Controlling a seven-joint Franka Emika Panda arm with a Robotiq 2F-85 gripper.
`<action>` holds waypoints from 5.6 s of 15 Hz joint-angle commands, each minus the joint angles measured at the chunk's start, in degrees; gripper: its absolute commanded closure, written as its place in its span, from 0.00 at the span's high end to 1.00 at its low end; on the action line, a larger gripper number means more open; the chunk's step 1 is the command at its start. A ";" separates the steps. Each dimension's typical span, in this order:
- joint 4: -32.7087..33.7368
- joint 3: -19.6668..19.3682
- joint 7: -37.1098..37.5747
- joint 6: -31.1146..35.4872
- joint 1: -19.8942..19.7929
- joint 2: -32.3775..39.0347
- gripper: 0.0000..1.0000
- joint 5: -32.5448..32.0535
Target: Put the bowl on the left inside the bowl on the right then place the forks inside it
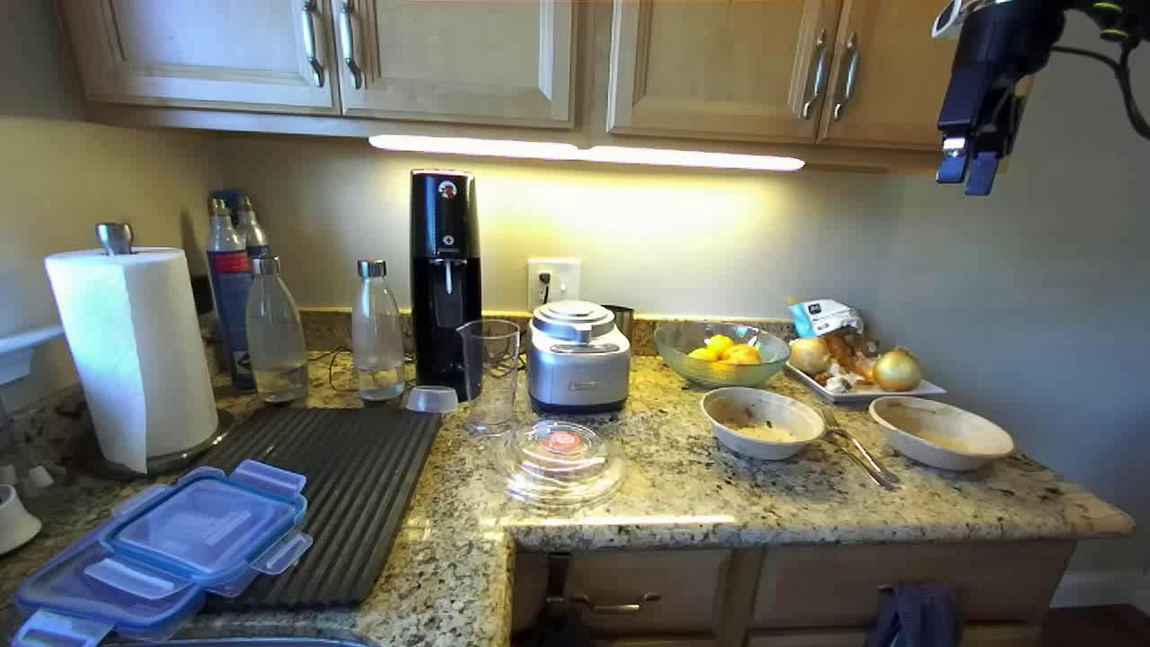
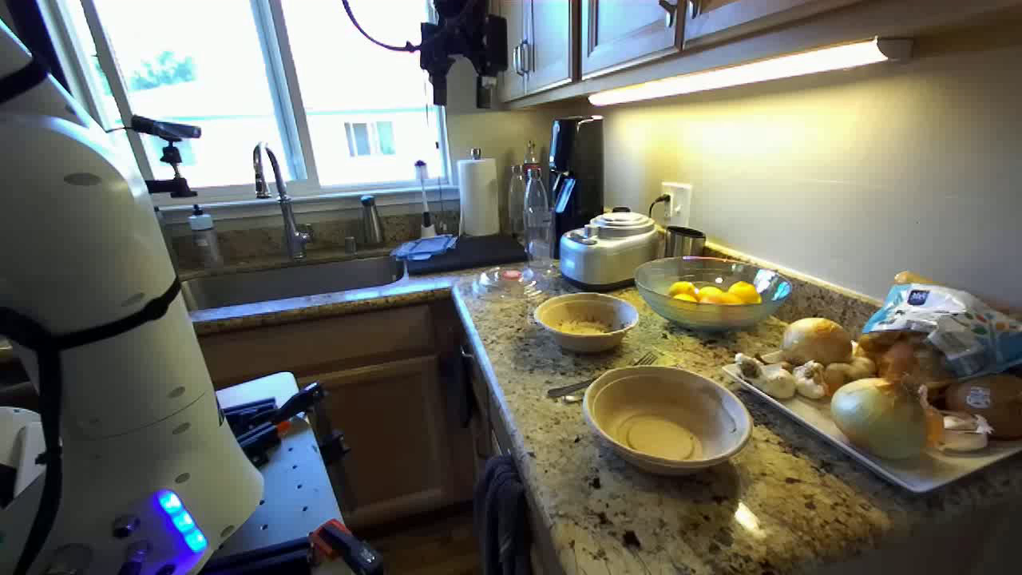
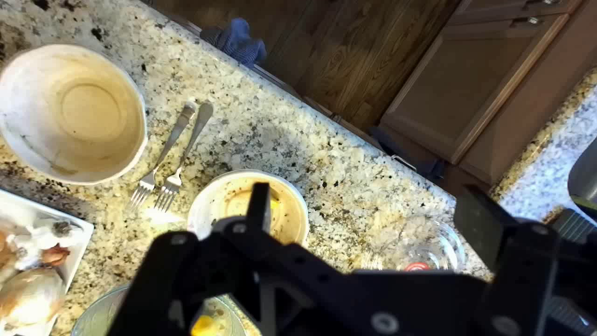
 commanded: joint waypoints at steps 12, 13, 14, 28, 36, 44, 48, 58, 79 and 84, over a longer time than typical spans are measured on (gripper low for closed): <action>-0.10 0.73 -0.18 0.70 -0.65 0.21 1.00 0.09; -0.55 1.04 -0.04 1.88 -0.73 0.14 1.00 -0.55; -0.95 1.13 -0.38 2.96 -0.70 0.39 1.00 -0.84; -9.60 2.18 7.38 29.85 -3.18 11.08 1.00 -10.45; -7.75 1.73 6.63 27.87 -2.66 12.85 1.00 -10.18; -9.36 0.71 6.54 31.11 -4.32 13.93 1.00 -12.64; -10.94 -0.41 7.36 35.09 -6.90 16.22 1.00 -17.96; -11.82 -2.86 14.85 43.51 -8.31 27.93 1.00 -28.36; -8.73 -2.44 9.11 45.92 -10.91 36.41 1.00 -0.03; -4.66 -2.88 13.80 46.65 -8.43 39.32 1.00 -3.00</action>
